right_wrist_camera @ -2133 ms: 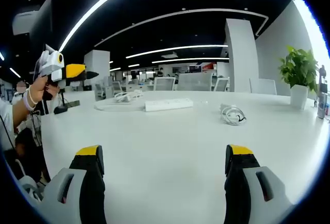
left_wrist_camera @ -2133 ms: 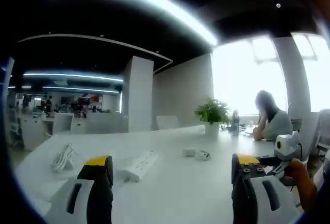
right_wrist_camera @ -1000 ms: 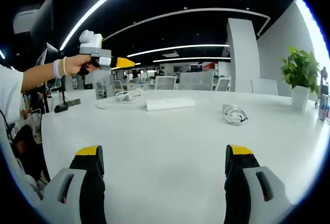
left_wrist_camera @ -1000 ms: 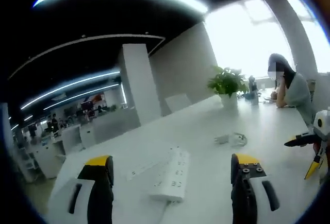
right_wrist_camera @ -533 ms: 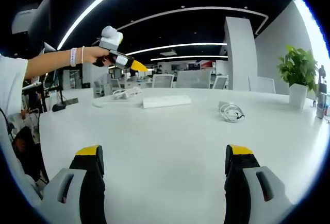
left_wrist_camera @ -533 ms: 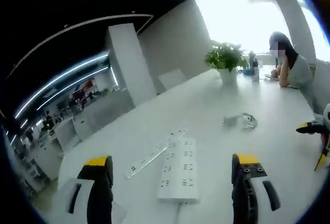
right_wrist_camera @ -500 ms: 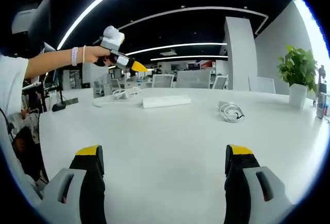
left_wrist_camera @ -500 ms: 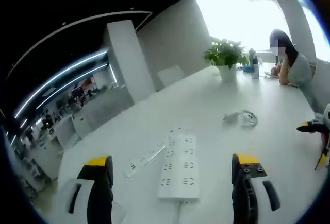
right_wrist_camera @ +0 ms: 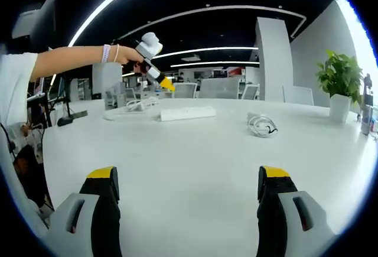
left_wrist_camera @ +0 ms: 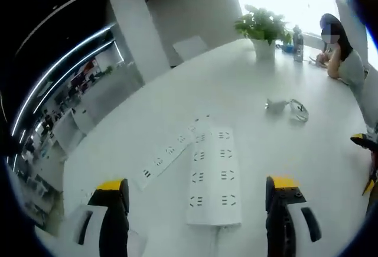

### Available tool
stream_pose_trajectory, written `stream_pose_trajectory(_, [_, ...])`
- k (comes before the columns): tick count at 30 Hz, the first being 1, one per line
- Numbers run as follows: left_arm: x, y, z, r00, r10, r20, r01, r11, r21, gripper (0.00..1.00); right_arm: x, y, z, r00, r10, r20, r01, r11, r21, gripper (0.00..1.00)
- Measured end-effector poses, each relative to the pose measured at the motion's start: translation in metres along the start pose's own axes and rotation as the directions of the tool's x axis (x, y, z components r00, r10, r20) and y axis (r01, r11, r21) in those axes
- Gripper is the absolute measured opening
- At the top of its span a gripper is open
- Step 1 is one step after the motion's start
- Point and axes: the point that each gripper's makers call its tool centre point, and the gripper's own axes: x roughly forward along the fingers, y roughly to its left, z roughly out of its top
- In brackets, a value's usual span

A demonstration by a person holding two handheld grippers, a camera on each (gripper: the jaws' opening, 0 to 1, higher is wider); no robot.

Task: Straighten the power strip on the desk, plug the charger into it

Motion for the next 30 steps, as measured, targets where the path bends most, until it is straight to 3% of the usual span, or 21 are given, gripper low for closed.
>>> stream_pose_trajectory(12, [0.034, -0.002, -0.014, 0.992, -0.037, -0.125, 0.031, 0.998, -0.051, 0.99, -0.004, -0.003, -0.002, 1.0, -0.014, 0.001, 0.014, 1.0, 0.019, 0.97])
stream_pose_trajectory(17, [0.043, -0.011, -0.034, 0.972, -0.069, -0.224, 0.057, 0.997, -0.058, 0.99, -0.004, -0.005, -0.002, 1.0, -0.014, -0.001, 0.014, 1.0, 0.02, 0.97])
stream_pose_trajectory(30, [0.061, -0.024, -0.058, 0.944, -0.093, -0.316, 0.084, 0.996, -0.043, 0.99, -0.007, -0.009, -0.004, 0.999, -0.032, -0.011, 0.033, 0.999, 0.023, 0.97])
